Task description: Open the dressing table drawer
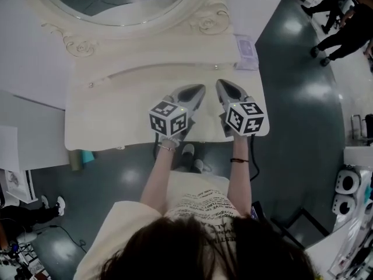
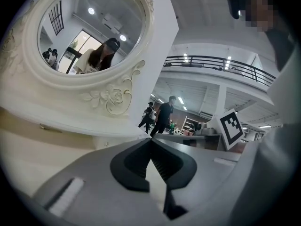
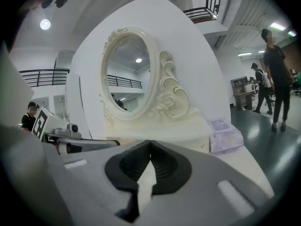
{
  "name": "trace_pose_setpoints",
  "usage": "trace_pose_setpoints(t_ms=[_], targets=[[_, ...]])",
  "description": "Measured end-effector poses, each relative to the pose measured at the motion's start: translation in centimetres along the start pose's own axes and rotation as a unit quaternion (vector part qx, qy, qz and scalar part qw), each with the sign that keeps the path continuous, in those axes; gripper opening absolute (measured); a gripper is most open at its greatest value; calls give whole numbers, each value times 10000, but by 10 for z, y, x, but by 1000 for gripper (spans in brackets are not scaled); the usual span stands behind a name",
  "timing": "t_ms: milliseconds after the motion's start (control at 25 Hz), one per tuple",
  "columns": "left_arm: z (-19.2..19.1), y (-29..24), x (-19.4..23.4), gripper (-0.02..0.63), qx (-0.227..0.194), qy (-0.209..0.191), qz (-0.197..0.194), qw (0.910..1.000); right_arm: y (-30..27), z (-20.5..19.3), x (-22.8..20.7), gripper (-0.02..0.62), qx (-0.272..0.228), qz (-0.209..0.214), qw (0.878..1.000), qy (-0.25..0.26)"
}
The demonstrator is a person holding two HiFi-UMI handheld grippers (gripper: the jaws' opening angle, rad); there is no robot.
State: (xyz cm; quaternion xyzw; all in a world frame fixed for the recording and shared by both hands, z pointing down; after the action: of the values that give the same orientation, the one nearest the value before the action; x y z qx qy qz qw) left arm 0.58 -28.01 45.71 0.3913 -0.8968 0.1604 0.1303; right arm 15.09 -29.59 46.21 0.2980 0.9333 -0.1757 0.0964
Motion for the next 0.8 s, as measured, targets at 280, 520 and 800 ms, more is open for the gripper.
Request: trace_pose_setpoints(t_ms=[280,520,800], targets=[[-10,-6,15,-1,80,246,32,9997,-19,-5,-10,3,70,-197,9997,-87],[-15,-12,25,-2,165,416,15,9990,-30,-9,-17,5,122,-371,9990,-209],[-17,-17,37,0,279,496,-1,9984,-42,-12,-25,25,138,-389,9982,-428]])
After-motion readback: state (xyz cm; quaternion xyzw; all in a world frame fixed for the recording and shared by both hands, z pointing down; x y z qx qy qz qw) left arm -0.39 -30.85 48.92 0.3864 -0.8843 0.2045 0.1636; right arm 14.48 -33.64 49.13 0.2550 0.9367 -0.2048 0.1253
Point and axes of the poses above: the fingertips, and each gripper's own axes: y backward along the fingers, x to its left, z out of its top, the point moved 7 cm from there along y, backward along the fingers, and after that the axes turned 1 degree about z, right-handed, at the moved point
